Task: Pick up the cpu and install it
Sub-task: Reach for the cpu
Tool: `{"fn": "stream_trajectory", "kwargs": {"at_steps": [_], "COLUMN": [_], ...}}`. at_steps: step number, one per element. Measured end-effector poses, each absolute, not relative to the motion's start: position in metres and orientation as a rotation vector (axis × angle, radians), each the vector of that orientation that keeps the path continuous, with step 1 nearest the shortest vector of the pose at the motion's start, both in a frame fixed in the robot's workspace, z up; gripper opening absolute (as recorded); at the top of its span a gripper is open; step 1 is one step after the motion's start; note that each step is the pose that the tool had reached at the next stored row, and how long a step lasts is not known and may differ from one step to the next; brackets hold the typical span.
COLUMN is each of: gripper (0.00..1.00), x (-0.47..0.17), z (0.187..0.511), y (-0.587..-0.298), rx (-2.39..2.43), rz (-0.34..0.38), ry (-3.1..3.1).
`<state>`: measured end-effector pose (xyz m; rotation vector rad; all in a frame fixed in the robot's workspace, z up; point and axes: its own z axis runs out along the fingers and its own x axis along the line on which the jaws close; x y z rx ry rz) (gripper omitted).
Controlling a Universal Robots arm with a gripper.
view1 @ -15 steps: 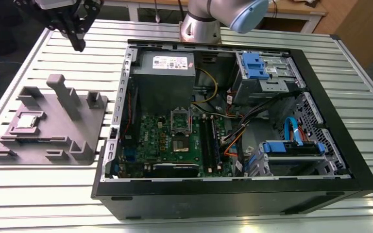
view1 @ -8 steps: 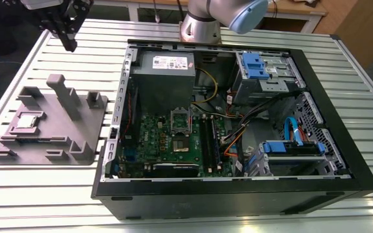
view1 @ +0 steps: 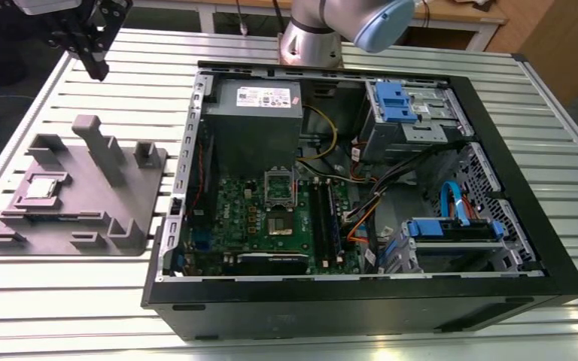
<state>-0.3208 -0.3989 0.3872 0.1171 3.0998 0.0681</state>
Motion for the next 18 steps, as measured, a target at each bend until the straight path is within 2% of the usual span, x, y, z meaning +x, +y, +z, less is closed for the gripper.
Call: {"fn": "stream_trajectory", "kwargs": {"at_steps": [18], "gripper": [0.1], "x": [-0.3273], "z": [0.387], "y": [-0.3989], "rx": [0.117], "rz": [0.068], "ry": [3.1]}}
